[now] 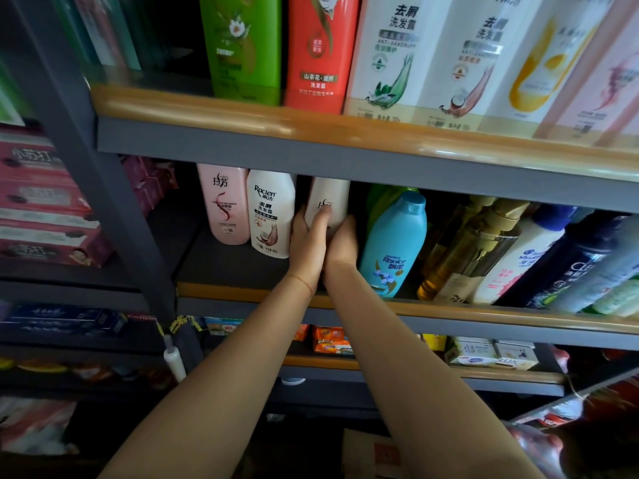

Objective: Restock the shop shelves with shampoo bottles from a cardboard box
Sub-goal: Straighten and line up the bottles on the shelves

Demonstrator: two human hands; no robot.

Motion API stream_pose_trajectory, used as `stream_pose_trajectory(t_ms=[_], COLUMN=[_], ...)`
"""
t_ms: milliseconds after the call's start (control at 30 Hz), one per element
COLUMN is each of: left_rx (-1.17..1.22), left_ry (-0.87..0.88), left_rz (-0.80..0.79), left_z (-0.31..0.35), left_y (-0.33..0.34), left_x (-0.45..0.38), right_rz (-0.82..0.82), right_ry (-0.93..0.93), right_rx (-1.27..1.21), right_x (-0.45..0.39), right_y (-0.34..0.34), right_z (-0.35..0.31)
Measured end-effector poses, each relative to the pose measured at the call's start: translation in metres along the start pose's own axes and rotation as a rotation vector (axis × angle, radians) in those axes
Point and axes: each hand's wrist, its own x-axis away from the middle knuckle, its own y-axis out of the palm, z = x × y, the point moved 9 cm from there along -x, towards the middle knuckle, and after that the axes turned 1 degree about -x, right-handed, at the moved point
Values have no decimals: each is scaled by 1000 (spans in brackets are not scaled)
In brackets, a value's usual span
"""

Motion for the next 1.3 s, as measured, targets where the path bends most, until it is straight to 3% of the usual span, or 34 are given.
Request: stream_pose_trajectory(t_ms=[333,600,767,967,1133,1300], left_rx=[-90,-132,-200,-148,-156,-144], left_ry=[-5,-10,7,15,12,28], left_rz=[-77,-128,-236,-234,-220,-227], left_z=[7,8,8,7,5,3], left_y=[-10,-16,-15,-14,-9,-5], left_x=[21,32,28,24,27,29], right_rz=[-101,-103,-164,-236,-176,-63], right_ry=[99,-19,-137,-375,-493,-724], right_rx=[94,271,378,481,565,764], right_x=[27,43,54,75,81,88], right_y=[-1,-12,-18,-28,-53,-55], right_z=[4,-4,-6,-5,-12,-24])
